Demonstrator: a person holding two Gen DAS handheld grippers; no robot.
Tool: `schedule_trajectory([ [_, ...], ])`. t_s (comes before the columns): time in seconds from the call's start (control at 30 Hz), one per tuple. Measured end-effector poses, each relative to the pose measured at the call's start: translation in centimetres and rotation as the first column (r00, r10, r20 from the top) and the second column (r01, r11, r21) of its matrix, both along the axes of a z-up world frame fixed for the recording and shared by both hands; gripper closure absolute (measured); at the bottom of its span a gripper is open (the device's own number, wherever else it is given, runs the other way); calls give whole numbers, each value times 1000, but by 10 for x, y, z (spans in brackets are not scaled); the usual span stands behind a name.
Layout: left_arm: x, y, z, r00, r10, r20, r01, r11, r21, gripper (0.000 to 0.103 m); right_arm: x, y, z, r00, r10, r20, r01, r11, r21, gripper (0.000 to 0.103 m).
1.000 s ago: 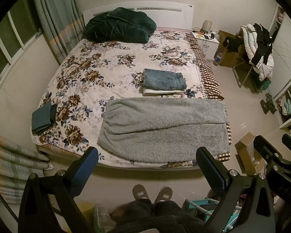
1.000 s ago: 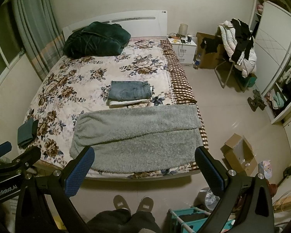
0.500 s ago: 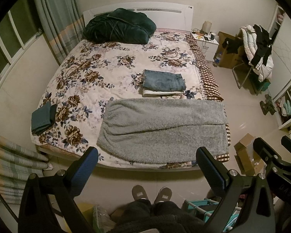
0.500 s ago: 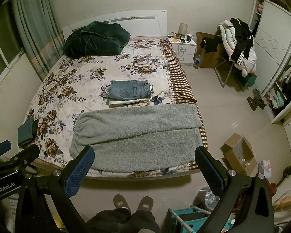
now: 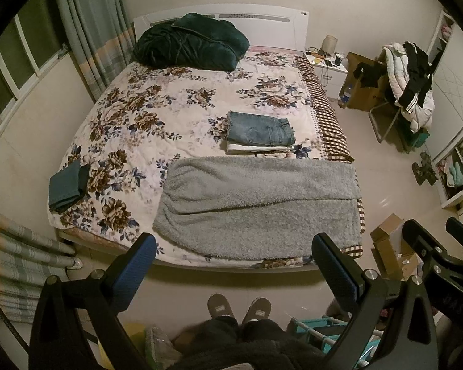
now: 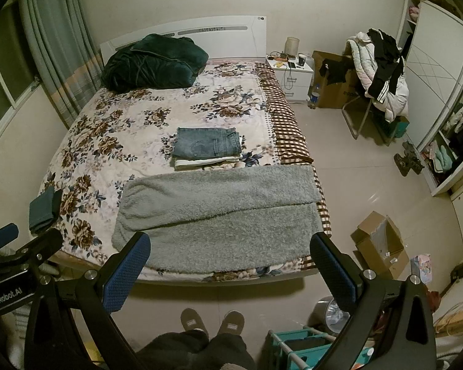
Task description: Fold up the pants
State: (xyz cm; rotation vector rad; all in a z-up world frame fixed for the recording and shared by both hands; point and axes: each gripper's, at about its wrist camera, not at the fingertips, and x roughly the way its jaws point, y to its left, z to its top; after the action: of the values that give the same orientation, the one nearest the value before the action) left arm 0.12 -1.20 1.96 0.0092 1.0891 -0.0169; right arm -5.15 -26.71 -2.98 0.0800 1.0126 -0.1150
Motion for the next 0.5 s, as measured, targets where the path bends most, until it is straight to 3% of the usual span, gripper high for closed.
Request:
schedule_trajectory([
  [0.5,-2,-1,1,1000,-1,3,1,1000,-5,0,-1,0,-2,1000,0,-3,0,1000,1,0],
])
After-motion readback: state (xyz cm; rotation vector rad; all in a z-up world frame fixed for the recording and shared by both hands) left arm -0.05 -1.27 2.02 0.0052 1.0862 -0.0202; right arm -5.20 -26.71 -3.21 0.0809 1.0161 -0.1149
